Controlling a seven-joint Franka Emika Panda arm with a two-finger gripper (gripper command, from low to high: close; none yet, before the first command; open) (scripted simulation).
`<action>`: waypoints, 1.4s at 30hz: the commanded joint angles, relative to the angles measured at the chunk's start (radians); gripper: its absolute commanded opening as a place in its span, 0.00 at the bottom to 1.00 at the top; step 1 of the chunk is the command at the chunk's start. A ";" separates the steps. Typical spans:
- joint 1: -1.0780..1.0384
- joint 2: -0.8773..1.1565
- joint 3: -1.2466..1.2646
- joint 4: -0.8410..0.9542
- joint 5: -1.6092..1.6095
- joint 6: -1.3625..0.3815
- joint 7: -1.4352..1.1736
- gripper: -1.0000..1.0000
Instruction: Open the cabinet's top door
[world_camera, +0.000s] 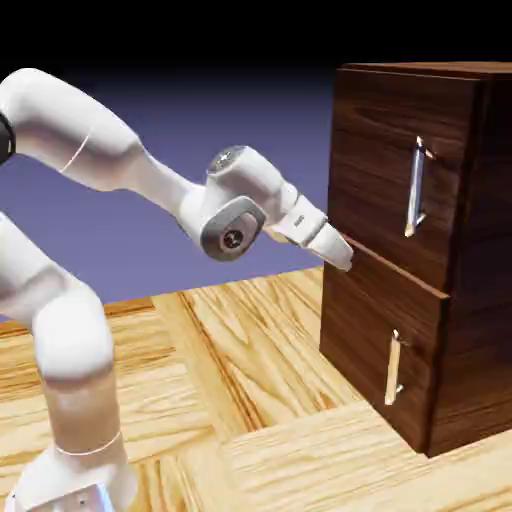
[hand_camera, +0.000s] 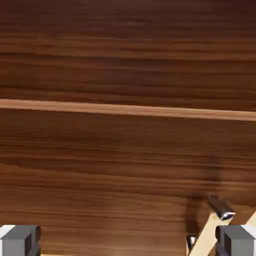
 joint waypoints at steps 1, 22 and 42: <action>0.014 -0.006 -0.016 0.007 -0.044 -0.002 0.033 0.50; 0.301 -0.121 -0.341 0.160 -0.957 -0.039 0.722 0.50; 0.575 -0.231 -0.652 0.305 -1.827 -0.074 1.377 0.50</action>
